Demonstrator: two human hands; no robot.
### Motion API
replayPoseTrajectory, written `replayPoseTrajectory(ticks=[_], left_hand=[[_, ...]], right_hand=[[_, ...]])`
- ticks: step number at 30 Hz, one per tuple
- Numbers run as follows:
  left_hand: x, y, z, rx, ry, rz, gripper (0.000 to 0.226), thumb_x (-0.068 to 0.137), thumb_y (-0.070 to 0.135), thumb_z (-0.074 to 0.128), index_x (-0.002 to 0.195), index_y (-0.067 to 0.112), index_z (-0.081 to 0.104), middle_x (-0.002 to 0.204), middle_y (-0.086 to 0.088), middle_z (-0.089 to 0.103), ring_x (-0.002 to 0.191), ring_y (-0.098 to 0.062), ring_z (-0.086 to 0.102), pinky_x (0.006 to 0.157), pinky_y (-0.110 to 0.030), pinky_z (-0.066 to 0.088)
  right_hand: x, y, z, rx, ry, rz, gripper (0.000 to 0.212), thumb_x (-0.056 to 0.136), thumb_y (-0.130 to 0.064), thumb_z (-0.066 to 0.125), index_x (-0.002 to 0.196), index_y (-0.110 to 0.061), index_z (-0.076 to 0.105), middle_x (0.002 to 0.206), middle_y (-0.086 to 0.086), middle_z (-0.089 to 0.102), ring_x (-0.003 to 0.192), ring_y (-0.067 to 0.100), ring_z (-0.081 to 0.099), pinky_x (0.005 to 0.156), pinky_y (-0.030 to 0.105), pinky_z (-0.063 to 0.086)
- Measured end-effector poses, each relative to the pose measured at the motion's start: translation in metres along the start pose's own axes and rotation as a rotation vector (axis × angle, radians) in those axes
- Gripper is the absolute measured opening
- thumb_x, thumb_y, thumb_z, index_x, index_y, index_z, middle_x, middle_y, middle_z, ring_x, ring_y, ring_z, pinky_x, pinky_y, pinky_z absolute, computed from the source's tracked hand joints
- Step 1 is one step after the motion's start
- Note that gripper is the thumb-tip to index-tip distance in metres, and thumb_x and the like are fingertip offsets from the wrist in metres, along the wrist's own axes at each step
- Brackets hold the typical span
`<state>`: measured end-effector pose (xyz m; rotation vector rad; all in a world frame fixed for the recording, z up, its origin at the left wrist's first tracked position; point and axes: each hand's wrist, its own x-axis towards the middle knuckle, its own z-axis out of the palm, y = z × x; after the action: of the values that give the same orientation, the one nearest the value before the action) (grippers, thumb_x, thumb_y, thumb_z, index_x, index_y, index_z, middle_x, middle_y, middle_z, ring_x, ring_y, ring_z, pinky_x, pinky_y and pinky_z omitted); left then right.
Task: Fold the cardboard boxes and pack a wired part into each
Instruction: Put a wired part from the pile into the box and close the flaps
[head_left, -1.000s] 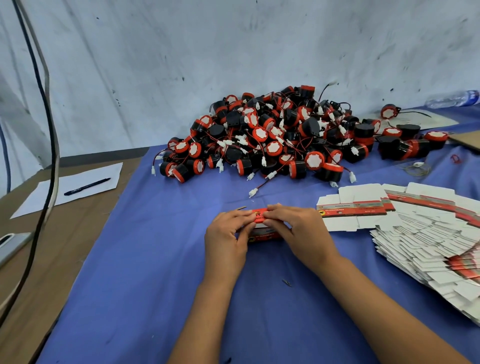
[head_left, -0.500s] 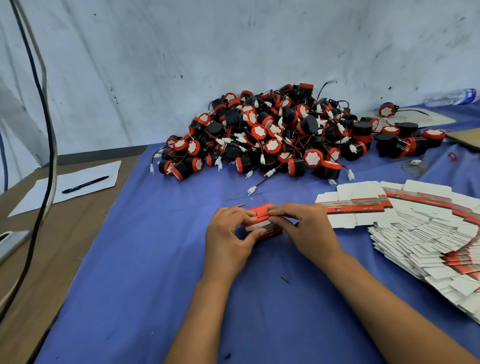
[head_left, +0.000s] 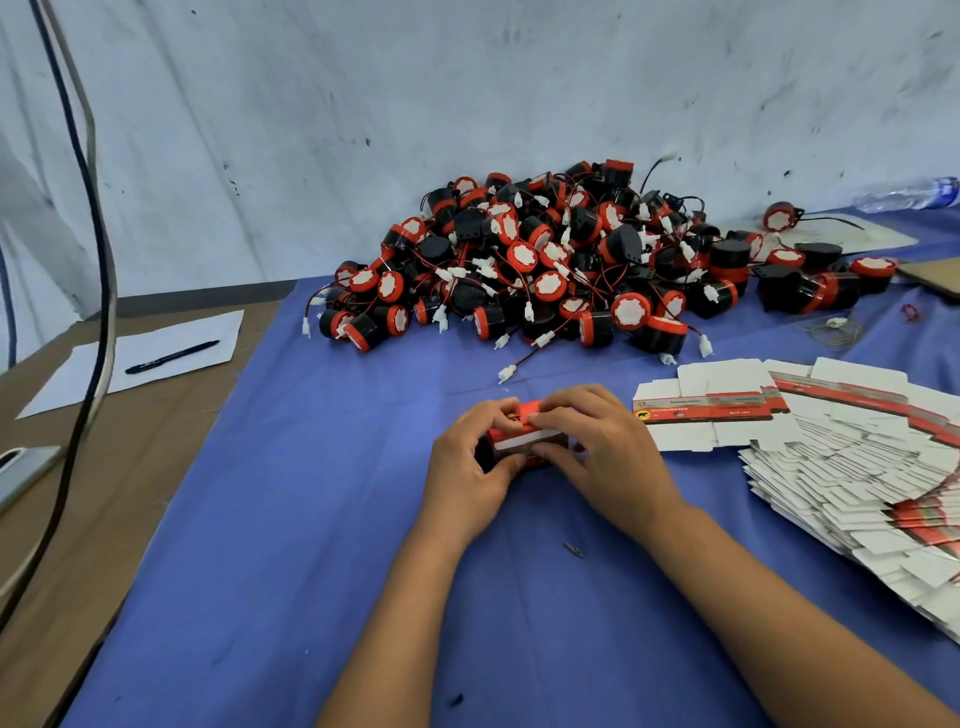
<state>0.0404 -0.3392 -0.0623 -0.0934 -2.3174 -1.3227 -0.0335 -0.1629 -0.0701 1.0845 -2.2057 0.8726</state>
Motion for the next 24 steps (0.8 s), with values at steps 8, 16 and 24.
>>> replayPoseTrajectory(ticks=[8, 16, 24], left_hand=[[0.000, 0.002, 0.005, -0.011, 0.090, 0.013, 0.017, 0.085, 0.001, 0.079, 0.097, 0.013, 0.077, 0.123, 0.009, 0.072, 0.118, -0.003, 0.064, 0.100, -0.032, 0.053], [0.000, -0.002, -0.006, -0.109, -0.005, -0.081, 0.043, 0.080, -0.009, 0.077, 0.111, 0.020, 0.076, 0.130, 0.008, 0.069, 0.125, -0.006, 0.062, 0.109, -0.035, 0.050], [0.005, -0.003, -0.006, -0.089, -0.058, -0.036, 0.048, 0.076, 0.005, 0.082, 0.118, 0.025, 0.069, 0.121, 0.013, 0.070, 0.118, -0.010, 0.066, 0.101, -0.033, 0.054]], right_hand=[[-0.001, -0.005, -0.002, 0.056, 0.005, 0.039, 0.022, 0.090, -0.014, 0.077, 0.112, -0.010, 0.078, 0.116, 0.004, 0.072, 0.103, 0.022, 0.069, 0.085, 0.034, 0.058], [0.004, 0.008, -0.010, 0.254, 0.070, 0.243, 0.015, 0.086, -0.014, 0.082, 0.100, -0.018, 0.083, 0.094, 0.000, 0.078, 0.080, 0.012, 0.072, 0.071, 0.023, 0.055], [0.007, 0.003, -0.006, 0.195, 0.081, 0.156, 0.012, 0.085, -0.005, 0.081, 0.096, -0.009, 0.082, 0.100, 0.001, 0.079, 0.083, -0.002, 0.066, 0.080, 0.005, 0.046]])
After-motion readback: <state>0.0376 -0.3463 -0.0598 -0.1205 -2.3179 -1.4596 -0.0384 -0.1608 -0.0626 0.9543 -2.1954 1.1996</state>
